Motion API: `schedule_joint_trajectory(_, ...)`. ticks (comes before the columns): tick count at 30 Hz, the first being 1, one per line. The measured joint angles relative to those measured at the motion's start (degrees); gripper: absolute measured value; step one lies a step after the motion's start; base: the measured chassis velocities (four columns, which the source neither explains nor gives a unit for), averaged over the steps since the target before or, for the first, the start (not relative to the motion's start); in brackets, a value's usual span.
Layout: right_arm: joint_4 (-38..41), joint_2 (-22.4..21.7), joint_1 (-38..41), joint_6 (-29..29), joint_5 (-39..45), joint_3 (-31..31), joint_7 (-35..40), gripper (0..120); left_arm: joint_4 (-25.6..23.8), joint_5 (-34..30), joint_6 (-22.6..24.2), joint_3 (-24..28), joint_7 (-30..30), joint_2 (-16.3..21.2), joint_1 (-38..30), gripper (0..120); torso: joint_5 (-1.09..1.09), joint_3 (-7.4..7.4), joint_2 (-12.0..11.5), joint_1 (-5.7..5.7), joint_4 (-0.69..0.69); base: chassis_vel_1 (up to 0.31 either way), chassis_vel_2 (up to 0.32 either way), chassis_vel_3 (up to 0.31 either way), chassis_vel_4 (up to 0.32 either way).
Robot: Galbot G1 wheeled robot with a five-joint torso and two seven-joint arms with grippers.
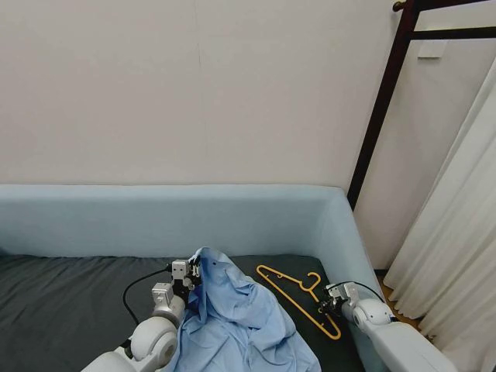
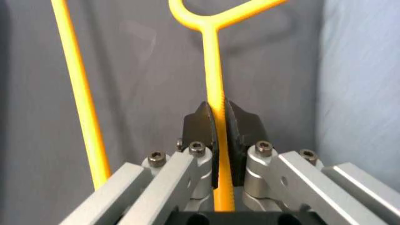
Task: Pick up the clothes from the sofa and hang them on the clothes hanger.
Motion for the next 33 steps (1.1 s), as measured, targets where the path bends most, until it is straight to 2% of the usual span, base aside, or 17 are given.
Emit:
schedule_joint_trajectory(7,7.54,-2.78,0.22,1.13,5.34,0.16,6.84,4,0.05,-0.14,-0.08,0.15,0.17,0.27,-0.28,0,-0.01,0.00,0.00,0.00,0.01,0.000,0.000,0.000,0.000)
schedule_joint_trajectory(11,17.90,-6.89,-1.39,2.58,6.62,0.46,11.93,4,-0.19,-0.92,-0.09,0.25,0.24,0.60,-0.79,0,-0.01,0.00,0.00,0.00,0.01,0.000,0.000,0.000,0.000)
schedule_joint_trajectory(12,17.90,-6.89,-1.39,2.58,6.62,0.46,11.93,4,-0.19,-0.92,-0.09,0.25,0.24,0.60,-0.79,0,-0.01,0.00,0.00,0.00,0.01,0.000,0.000,0.000,0.000)
schedule_joint_trajectory(15,25.00,-10.50,-4.56,6.19,2.27,1.43,14.30,4,-0.57,-1.62,0.04,0.24,0.24,1.11,-1.26,0,-0.01,0.00,0.00,0.00,0.00,0.000,0.000,0.000,0.000)
schedule_joint_trajectory(17,31.02,-13.53,-8.51,9.14,-3.49,2.89,15.40,4,-1.38,-2.36,0.35,-0.05,0.17,1.59,-1.58,0,-0.01,-0.01,0.00,0.00,-0.01,0.000,0.000,0.000,0.000)
schedule_joint_trajectory(20,34.03,-15.04,-10.91,11.07,-7.31,3.37,15.83,4,-2.08,-2.85,0.68,-0.64,0.06,1.86,-1.48,0,-0.02,-0.01,0.00,0.00,-0.04,0.000,0.000,0.000,0.000)
schedule_joint_trajectory(22,37.79,-16.76,-14.15,14.10,-14.16,3.56,16.06,4,-3.84,-3.60,1.16,-2.22,-0.39,2.58,-0.51,0,-0.01,-0.01,0.00,0.00,-0.02,0.000,0.000,0.000,0.000)
schedule_joint_trajectory(23,37.79,-16.76,-14.15,14.10,-14.16,3.56,16.06,4,-3.84,-3.60,1.16,-2.22,-0.39,2.58,-0.51,0,-0.01,-0.01,0.00,0.00,-0.02,0.000,0.000,0.000,0.000)
schedule_joint_trajectory(25,41.95,-18.08,-19.04,17.38,-22.81,4.05,17.38,4,-5.31,-4.69,1.41,-3.34,-0.84,3.68,-0.04,0,-0.01,-0.01,0.00,-0.01,0.04,0.000,0.000,0.000,0.000)
schedule_joint_trajectory(28,45.12,-18.07,-25.13,21.30,-31.93,4.77,18.79,4,-7.06,-6.00,1.76,-4.45,-0.97,5.42,0.59,0,-0.02,-0.01,0.01,-0.01,-0.01,0.000,0.000,0.000,0.000)
schedule_joint_trajectory(33,46.73,-17.27,-29.88,23.86,-37.24,5.59,19.19,4,-8.42,-7.03,2.20,-5.23,-1.43,6.41,0.69,0,0.00,-0.01,0.00,-0.01,0.01,0.000,0.000,0.000,0.000)
